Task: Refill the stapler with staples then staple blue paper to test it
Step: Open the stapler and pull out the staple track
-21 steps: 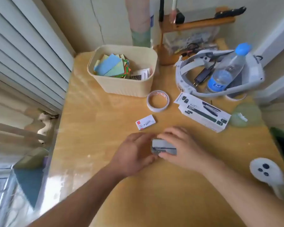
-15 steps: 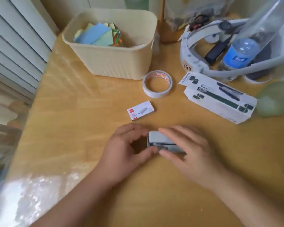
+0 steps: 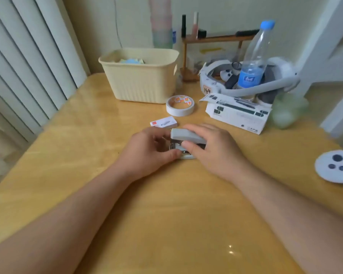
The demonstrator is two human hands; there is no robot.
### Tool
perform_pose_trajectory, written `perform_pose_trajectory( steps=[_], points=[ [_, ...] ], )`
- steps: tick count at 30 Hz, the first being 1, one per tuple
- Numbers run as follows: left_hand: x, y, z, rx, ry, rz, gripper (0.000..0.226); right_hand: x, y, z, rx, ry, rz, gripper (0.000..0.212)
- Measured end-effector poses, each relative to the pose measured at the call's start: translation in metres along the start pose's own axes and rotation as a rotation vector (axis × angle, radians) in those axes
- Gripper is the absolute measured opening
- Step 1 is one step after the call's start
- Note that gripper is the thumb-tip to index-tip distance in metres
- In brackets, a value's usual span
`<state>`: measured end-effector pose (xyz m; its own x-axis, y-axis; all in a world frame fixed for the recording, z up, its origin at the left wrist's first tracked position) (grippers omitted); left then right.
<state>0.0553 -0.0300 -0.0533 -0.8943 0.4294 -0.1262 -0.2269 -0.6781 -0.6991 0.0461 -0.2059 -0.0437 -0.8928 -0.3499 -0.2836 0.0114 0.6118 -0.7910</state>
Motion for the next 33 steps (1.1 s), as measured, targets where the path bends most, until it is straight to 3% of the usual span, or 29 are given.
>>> perform_pose_trajectory(
  steps=[8, 13, 16, 22, 33],
  points=[
    [0.002, -0.003, 0.001, 0.186, -0.087, -0.054, 0.041, 0.004, -0.003, -0.014, 0.087, 0.011, -0.025, 0.034],
    [0.001, -0.001, -0.001, 0.298, -0.01, -0.074, 0.022, 0.003, -0.003, -0.019, 0.122, -0.06, -0.048, 0.042],
    [0.001, 0.0, -0.004, 0.343, 0.037, -0.072, 0.026, -0.002, -0.01, -0.024, 0.226, -0.122, -0.068, 0.046],
    [0.001, -0.002, 0.0, 0.271, 0.088, 0.015, 0.022, -0.007, -0.013, -0.035, 0.153, -0.269, -0.026, 0.046],
    [-0.001, -0.002, 0.006, 0.326, 0.151, 0.004, 0.02, -0.005, -0.013, -0.034, 0.048, -0.285, -0.019, 0.03]
  ],
)
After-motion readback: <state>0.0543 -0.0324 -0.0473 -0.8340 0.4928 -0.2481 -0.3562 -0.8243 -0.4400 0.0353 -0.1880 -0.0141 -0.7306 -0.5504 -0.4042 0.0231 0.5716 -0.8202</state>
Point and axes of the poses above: each hand's wrist, its own x-axis away from the middle knuckle, its own y-axis out of the palm, z = x × y, the point moved 7 cm from there along -x, towards the middle knuckle, and after that the axes turned 11 degrees about -z, right-handed, at the moved point
